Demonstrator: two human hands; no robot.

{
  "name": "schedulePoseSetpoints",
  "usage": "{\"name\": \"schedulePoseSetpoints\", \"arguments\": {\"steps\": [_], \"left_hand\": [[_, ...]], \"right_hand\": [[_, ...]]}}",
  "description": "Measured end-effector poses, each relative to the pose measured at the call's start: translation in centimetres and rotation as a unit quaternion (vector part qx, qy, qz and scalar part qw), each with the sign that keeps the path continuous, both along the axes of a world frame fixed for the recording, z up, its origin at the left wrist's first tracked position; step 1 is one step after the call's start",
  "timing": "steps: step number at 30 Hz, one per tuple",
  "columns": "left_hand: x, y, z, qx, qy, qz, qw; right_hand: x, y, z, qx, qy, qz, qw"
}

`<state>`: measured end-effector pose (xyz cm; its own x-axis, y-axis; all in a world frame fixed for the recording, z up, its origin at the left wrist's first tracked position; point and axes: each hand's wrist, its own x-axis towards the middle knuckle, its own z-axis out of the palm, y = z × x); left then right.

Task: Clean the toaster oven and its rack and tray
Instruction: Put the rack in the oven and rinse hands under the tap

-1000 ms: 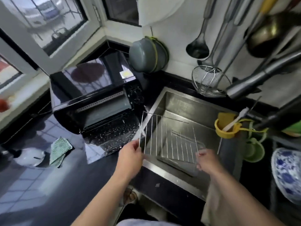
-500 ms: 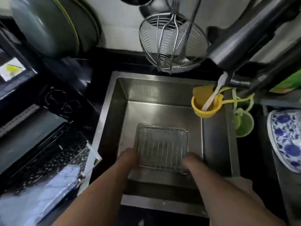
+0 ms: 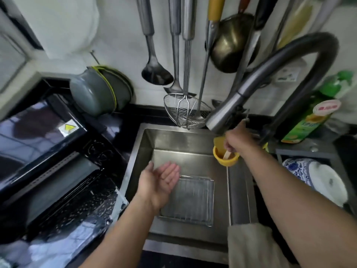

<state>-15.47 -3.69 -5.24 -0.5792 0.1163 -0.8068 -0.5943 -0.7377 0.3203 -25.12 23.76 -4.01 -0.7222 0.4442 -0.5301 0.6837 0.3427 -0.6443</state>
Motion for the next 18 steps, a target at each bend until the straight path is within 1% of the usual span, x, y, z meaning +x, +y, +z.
{"name": "schedulePoseSetpoints", "arguments": {"steps": [1,2,3,4,5,6,7,8,9,10,11,12,14,16,18], "left_hand": [[-0.6,0.4,-0.1,-0.008,0.002,0.008,1.0],[-1.4,0.8,-0.3,-0.008,0.006,0.018,1.0],[-2.0,1.3,-0.5,-0.007,0.009,0.022,1.0],[-2.6,2.0,-0.7,0.001,0.012,0.026,1.0],[-3.1,2.7,-1.0,0.008,0.015,0.032,0.999],[-3.7,3.4,-1.2,0.014,0.015,0.036,0.999],[-4.2,4.2,-1.7,0.02,0.007,0.03,0.999],[-4.5,5.1,-2.2,0.03,0.001,0.023,0.999],[-4.6,6.1,-2.6,0.036,-0.004,0.014,0.999],[-4.7,6.9,-3.0,0.035,-0.006,0.001,0.999],[-4.7,7.6,-3.2,0.03,-0.007,-0.009,0.999],[-4.8,7.9,-3.5,0.023,0.0,-0.027,0.999],[-4.5,7.7,-3.6,0.025,0.014,-0.046,0.999],[-4.1,6.6,-3.7,0.036,0.019,-0.019,0.999],[-3.7,4.9,-3.9,0.032,0.02,0.007,0.999]], "right_hand": [[0.2,-0.6,0.4,0.021,-0.006,0.032,0.999],[0.3,-1.5,0.4,0.005,-0.011,0.037,0.999],[0.9,-2.8,0.5,-0.047,-0.014,0.047,0.998],[1.4,-3.8,0.1,-0.093,-0.013,0.03,0.995],[2.4,-4.6,-0.5,-0.114,0.011,0.017,0.993],[3.6,-5.0,-1.1,-0.121,0.035,-0.007,0.992],[5.2,-5.4,-1.9,-0.13,0.072,-0.052,0.988],[7.1,-6.1,-1.9,-0.205,0.095,-0.115,0.967],[8.8,-6.9,-2.0,-0.302,0.102,-0.174,0.932],[10.3,-7.8,-2.2,-0.409,0.091,-0.211,0.883],[11.2,-8.7,-1.8,-0.491,0.083,-0.239,0.834],[11.3,-9.6,-1.7,-0.548,0.079,-0.261,0.791],[10.2,-11.1,-1.6,-0.628,0.097,-0.274,0.722],[7.8,-12.8,-1.3,-0.682,0.096,-0.295,0.662],[5.2,-14.0,-1.4,-0.706,0.075,-0.314,0.63]]}}
